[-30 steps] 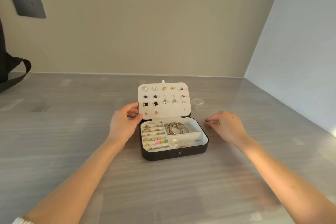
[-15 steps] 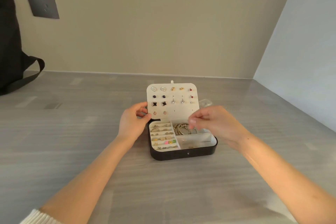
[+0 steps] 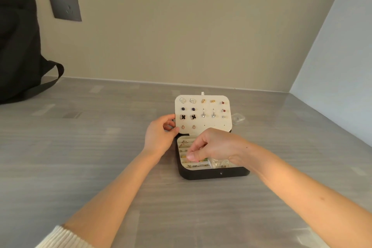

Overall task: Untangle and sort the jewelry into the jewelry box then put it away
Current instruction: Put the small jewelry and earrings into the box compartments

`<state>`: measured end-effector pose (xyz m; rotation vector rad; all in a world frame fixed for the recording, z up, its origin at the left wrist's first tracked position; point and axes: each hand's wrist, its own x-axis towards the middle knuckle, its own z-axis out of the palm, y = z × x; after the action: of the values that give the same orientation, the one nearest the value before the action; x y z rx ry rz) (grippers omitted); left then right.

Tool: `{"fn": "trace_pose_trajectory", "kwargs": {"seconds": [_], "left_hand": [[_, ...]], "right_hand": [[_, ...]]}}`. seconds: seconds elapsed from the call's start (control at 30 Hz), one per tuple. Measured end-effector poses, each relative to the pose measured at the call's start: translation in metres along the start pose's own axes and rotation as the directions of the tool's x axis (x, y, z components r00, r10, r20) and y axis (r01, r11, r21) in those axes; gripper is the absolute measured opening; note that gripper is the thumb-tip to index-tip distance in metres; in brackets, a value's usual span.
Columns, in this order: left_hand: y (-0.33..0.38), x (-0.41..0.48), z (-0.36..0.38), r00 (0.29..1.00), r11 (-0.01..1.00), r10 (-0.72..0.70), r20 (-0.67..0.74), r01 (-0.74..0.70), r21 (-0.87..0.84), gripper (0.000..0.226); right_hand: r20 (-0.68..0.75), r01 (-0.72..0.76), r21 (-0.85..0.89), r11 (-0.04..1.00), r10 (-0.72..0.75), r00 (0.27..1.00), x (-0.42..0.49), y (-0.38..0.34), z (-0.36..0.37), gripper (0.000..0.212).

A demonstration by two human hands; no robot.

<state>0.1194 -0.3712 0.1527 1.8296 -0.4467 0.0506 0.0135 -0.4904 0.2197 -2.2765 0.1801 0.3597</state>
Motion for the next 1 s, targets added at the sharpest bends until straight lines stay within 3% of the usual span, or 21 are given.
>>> {"fn": "trace_pose_trajectory", "kwargs": {"seconds": [0.23,0.37,0.47,0.57,0.63,0.67,0.73,0.77,0.83,0.9,1.0], "left_hand": [[0.001,0.000,0.000,1.000,1.000,0.001,0.001,-0.001,0.004,0.036],[0.001,-0.001,0.000,1.000,1.000,-0.002,0.003,0.002,0.006,0.036],[0.002,-0.002,0.000,1.000,1.000,-0.004,0.003,0.004,0.008,0.037],[0.001,-0.002,0.000,1.000,1.000,-0.012,0.007,0.012,0.006,0.036],[0.001,-0.002,-0.001,1.000,1.000,-0.015,0.008,0.015,0.011,0.036],[0.000,-0.001,0.000,1.000,1.000,-0.018,0.006,0.018,0.011,0.036],[0.001,-0.002,0.000,1.000,1.000,-0.028,-0.001,0.028,0.003,0.035],[0.001,-0.002,0.000,0.999,0.999,-0.033,-0.002,0.033,0.000,0.034],[0.001,-0.001,0.001,0.999,0.999,-0.044,0.001,0.044,0.010,0.032],[-0.001,0.000,0.002,0.998,0.996,-0.070,0.004,0.070,0.045,0.030],[-0.003,0.001,0.003,0.995,0.991,-0.098,0.010,0.097,0.091,0.028]], "right_hand": [[-0.017,0.019,-0.058,0.998,-0.020,1.000,0.002,0.000,0.002,0.006],[-0.103,0.084,-0.062,0.995,-0.090,0.991,0.001,0.005,0.006,0.011],[-0.133,0.120,-0.006,0.993,-0.120,0.984,-0.001,0.009,0.010,0.016],[-0.175,0.190,0.113,0.975,-0.169,0.970,-0.011,0.010,-0.006,0.008],[-0.396,0.245,0.168,0.955,-0.162,0.904,-0.009,0.021,-0.033,0.008],[-0.550,0.237,0.117,0.964,-0.136,0.824,-0.004,0.033,-0.049,0.013],[-0.752,0.021,-0.135,0.991,-0.116,0.648,0.016,0.065,-0.081,0.022],[-0.760,-0.121,-0.249,0.961,-0.116,0.640,0.027,0.081,-0.093,0.029],[-0.646,-0.263,-0.448,0.854,-0.106,0.756,0.050,0.108,-0.109,0.047],[-0.496,-0.231,-0.573,0.786,-0.109,0.862,0.066,0.120,-0.115,0.060],[-0.397,-0.170,-0.611,0.773,-0.113,0.911,0.082,0.127,-0.118,0.059]]}}
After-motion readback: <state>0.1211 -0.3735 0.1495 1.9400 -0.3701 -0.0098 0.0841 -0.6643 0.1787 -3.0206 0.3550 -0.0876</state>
